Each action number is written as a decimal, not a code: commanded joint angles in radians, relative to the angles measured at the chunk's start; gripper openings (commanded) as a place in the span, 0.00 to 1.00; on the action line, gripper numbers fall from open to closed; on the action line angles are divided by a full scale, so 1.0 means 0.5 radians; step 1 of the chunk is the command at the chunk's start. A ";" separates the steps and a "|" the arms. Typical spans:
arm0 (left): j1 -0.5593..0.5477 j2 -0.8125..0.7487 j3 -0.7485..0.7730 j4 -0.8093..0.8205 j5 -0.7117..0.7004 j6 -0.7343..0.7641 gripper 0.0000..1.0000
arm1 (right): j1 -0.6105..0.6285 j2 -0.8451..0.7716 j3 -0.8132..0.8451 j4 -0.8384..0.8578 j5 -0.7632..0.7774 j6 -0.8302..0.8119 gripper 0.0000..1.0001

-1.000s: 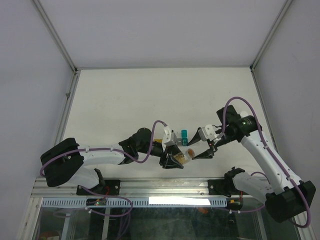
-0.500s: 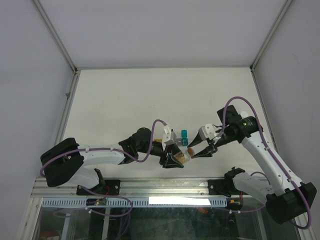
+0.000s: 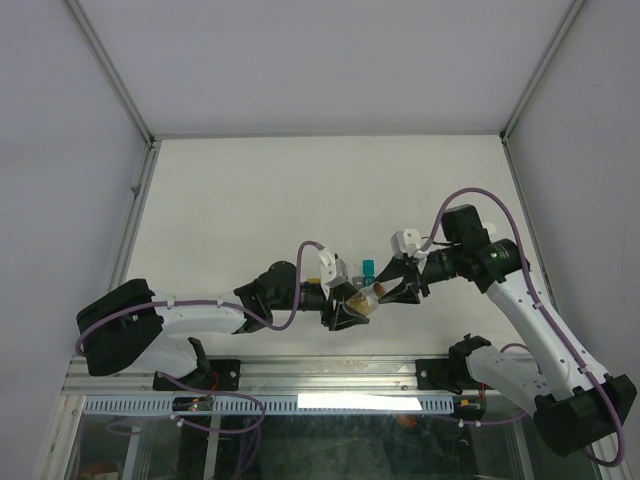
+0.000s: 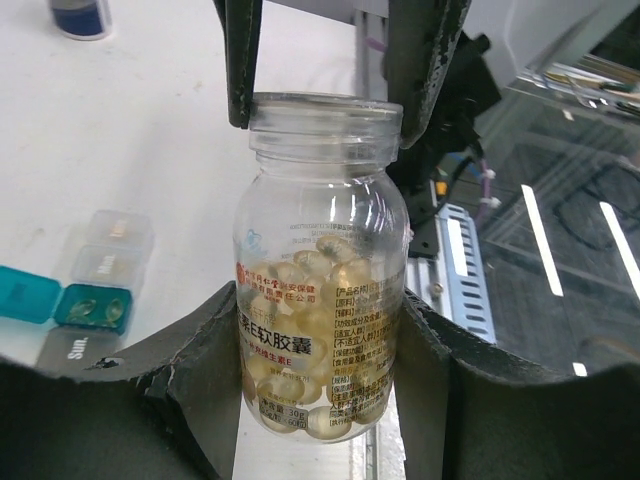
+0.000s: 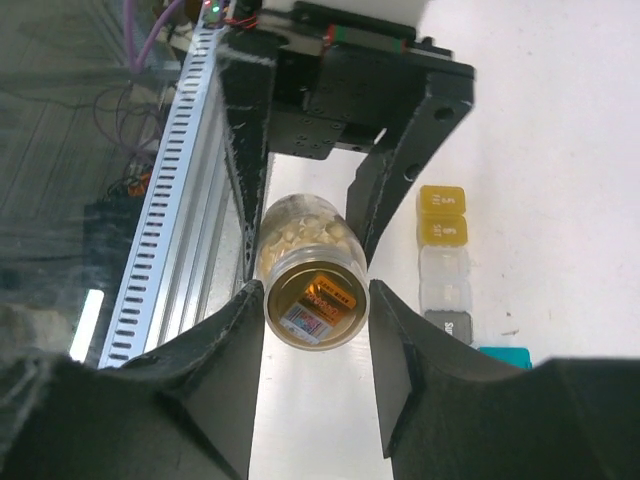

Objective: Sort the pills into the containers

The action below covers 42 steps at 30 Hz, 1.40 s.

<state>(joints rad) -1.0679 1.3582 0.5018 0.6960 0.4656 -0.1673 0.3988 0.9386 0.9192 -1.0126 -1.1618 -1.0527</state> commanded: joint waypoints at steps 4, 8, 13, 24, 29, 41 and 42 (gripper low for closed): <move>-0.037 -0.048 0.226 0.202 -0.746 0.119 0.00 | 0.018 0.172 0.083 0.234 0.335 0.902 0.32; -0.045 0.023 0.287 0.107 -0.824 0.156 0.00 | 0.016 0.275 0.184 0.200 0.366 1.027 0.36; -0.045 0.018 0.227 0.090 -0.782 0.120 0.00 | -0.060 0.279 0.339 0.092 0.273 0.947 0.81; -0.045 -0.116 -0.030 0.271 -0.379 -0.009 0.00 | -0.264 0.189 0.487 -0.228 0.024 0.251 0.98; -0.035 -0.185 -0.048 0.261 0.011 -0.023 0.00 | -0.259 0.059 0.301 -0.591 -0.251 -0.697 0.99; 0.037 -0.050 0.041 0.228 0.406 -0.135 0.00 | -0.112 0.086 0.130 -0.652 -0.382 -0.966 0.93; 0.037 -0.035 0.053 0.224 0.413 -0.139 0.00 | -0.099 0.098 0.131 -0.644 -0.384 -0.946 0.92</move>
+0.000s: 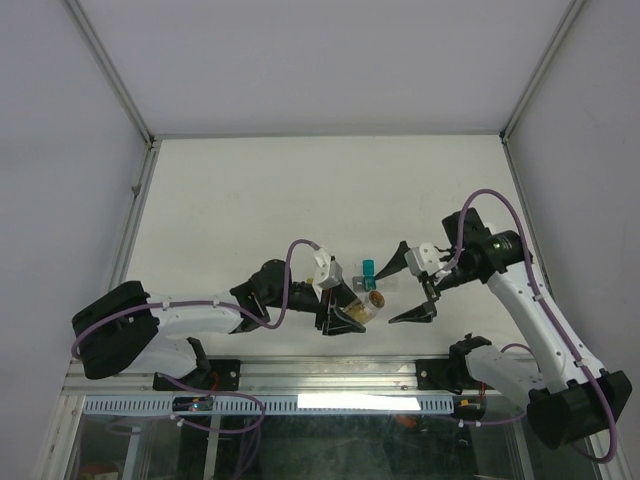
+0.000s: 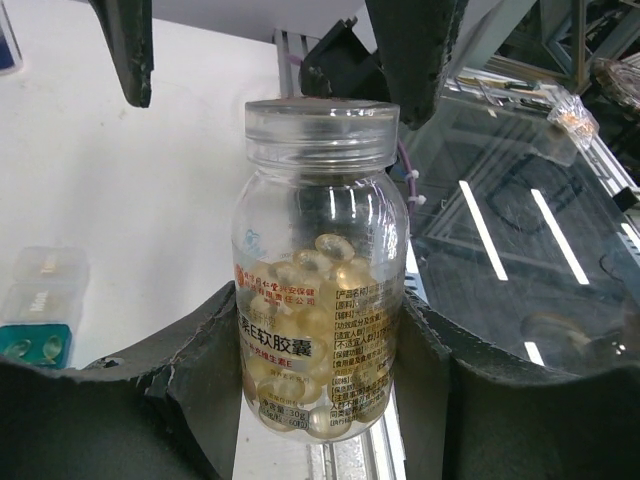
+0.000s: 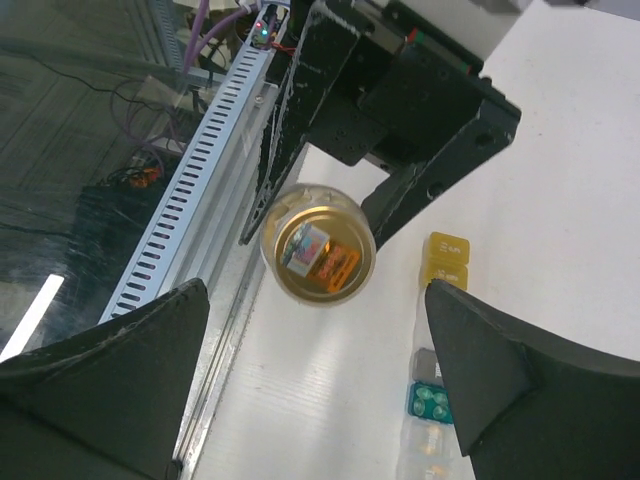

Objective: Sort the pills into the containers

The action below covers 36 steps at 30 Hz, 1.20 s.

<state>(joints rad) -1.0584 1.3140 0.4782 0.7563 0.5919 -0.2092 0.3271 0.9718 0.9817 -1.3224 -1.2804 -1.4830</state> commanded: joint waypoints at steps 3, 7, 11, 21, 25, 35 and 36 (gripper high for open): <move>0.018 0.088 0.131 0.090 0.175 -0.058 0.00 | 0.065 0.050 0.016 0.005 -0.144 -0.024 0.88; 0.018 0.107 0.146 0.085 0.178 -0.071 0.00 | 0.088 0.038 -0.003 0.080 -0.115 0.077 0.82; 0.018 0.130 0.159 0.090 0.176 -0.081 0.00 | 0.115 0.013 -0.028 0.144 -0.094 0.169 0.75; 0.018 0.145 0.191 0.072 0.165 -0.077 0.00 | 0.146 -0.010 -0.047 0.251 -0.056 0.327 0.60; 0.018 0.126 0.179 0.091 0.151 -0.076 0.00 | 0.150 -0.013 -0.061 0.277 -0.035 0.392 0.55; 0.018 0.052 0.152 0.139 -0.004 -0.033 0.00 | 0.153 -0.028 -0.066 0.396 0.013 0.660 0.41; 0.016 0.037 0.144 0.137 -0.081 -0.019 0.00 | 0.153 -0.029 -0.066 0.432 0.032 0.733 0.39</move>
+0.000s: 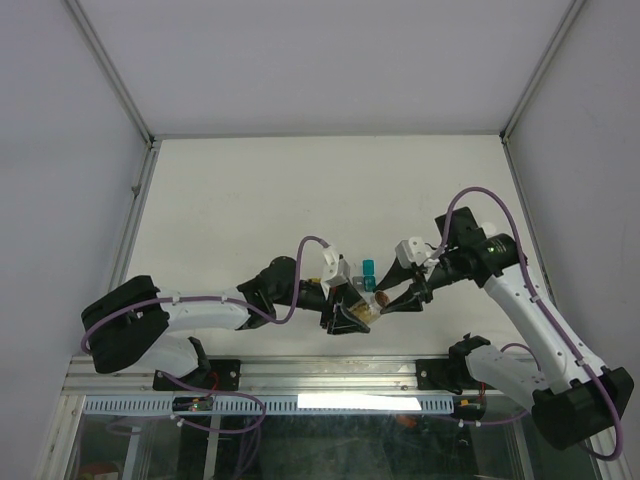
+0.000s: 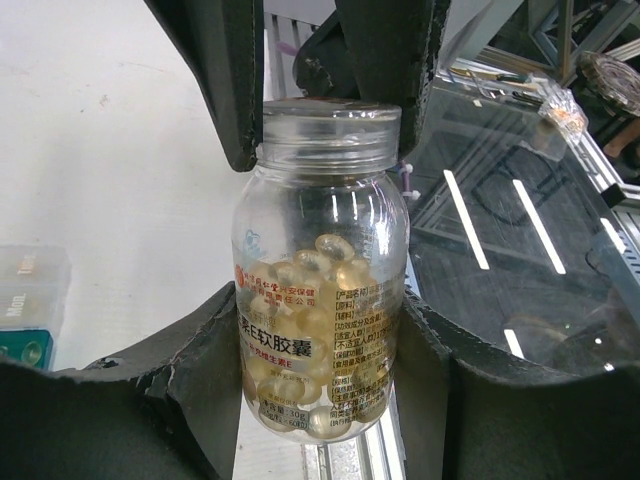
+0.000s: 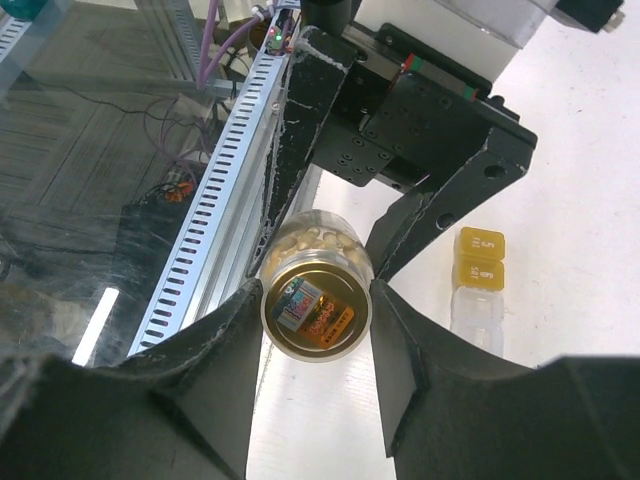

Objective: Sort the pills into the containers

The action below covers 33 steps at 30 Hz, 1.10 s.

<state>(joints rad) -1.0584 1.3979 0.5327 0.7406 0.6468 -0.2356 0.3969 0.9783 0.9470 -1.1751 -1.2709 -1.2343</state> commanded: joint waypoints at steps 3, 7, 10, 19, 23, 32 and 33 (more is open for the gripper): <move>-0.031 -0.186 0.037 0.169 -0.533 0.102 0.00 | 0.013 -0.041 -0.009 0.331 0.143 0.614 0.35; -0.139 -0.177 0.103 0.178 -1.145 0.217 0.00 | 0.013 0.003 -0.015 0.614 0.413 1.178 0.32; -0.217 -0.095 0.233 0.072 -1.564 0.309 0.00 | 0.002 0.095 0.034 0.736 0.689 1.508 0.32; -0.257 0.036 0.308 -0.051 -1.602 0.304 0.00 | -0.178 0.241 0.355 0.501 0.488 1.468 0.90; -0.254 -0.005 0.188 0.010 -1.211 0.270 0.00 | -0.336 0.218 0.589 0.334 0.296 1.221 0.99; -0.148 -0.163 -0.025 0.220 -0.331 0.115 0.00 | -0.311 -0.078 0.275 -0.426 -0.163 -0.543 0.99; -0.125 -0.170 -0.021 0.210 -0.236 0.102 0.00 | -0.264 -0.090 0.224 -0.458 -0.166 -0.641 0.99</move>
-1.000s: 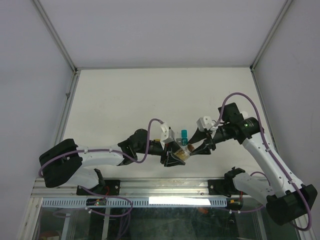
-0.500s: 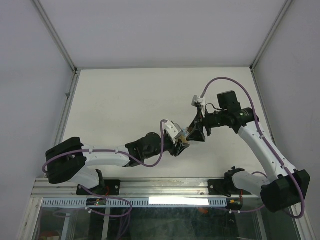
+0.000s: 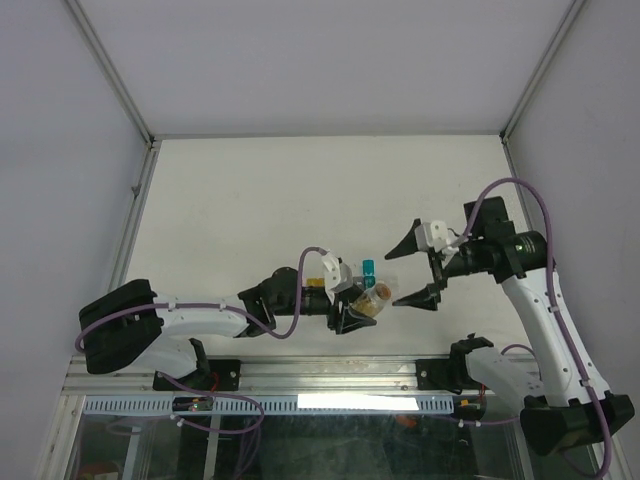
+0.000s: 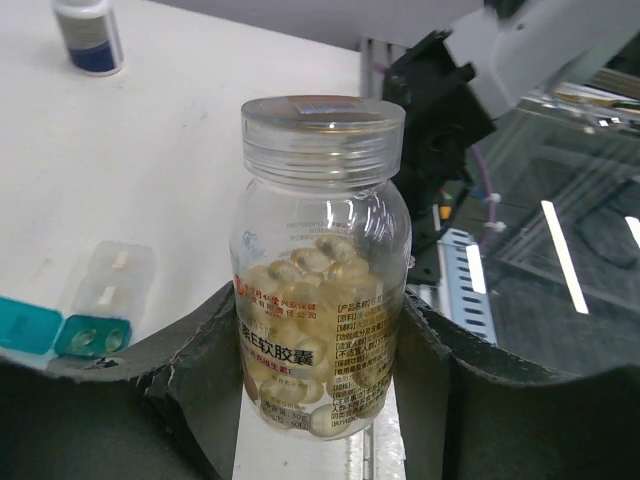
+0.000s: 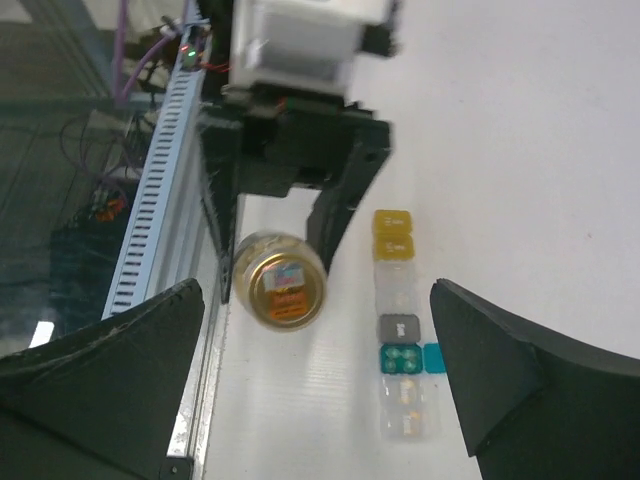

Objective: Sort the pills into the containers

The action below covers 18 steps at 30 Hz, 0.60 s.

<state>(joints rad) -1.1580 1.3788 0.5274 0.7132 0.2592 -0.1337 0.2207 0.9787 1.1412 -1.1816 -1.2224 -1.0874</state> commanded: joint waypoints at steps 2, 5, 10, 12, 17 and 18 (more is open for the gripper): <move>0.119 -0.130 0.009 0.224 0.662 -0.119 0.00 | 0.193 -0.073 -0.220 -0.451 -0.229 -0.956 0.99; 0.158 -0.113 0.046 0.125 0.749 -0.117 0.00 | 0.264 -0.016 -0.246 -0.463 -0.206 -0.965 0.98; 0.165 -0.076 0.088 0.079 0.805 -0.122 0.00 | 0.302 0.050 -0.225 -0.450 -0.246 -0.928 0.91; 0.165 -0.064 0.095 0.092 0.815 -0.133 0.00 | 0.318 0.052 -0.231 -0.399 -0.250 -0.853 0.87; 0.165 -0.038 0.124 0.082 0.819 -0.133 0.00 | 0.345 0.027 -0.283 -0.280 -0.238 -0.698 0.79; 0.165 -0.037 0.128 0.078 0.818 -0.133 0.00 | 0.352 0.023 -0.286 -0.251 -0.232 -0.661 0.77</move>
<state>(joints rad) -1.0786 1.3579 0.5385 0.7193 0.6304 -0.1909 0.3836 1.0084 1.0096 -1.3697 -1.2972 -1.4784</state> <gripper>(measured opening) 0.514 0.800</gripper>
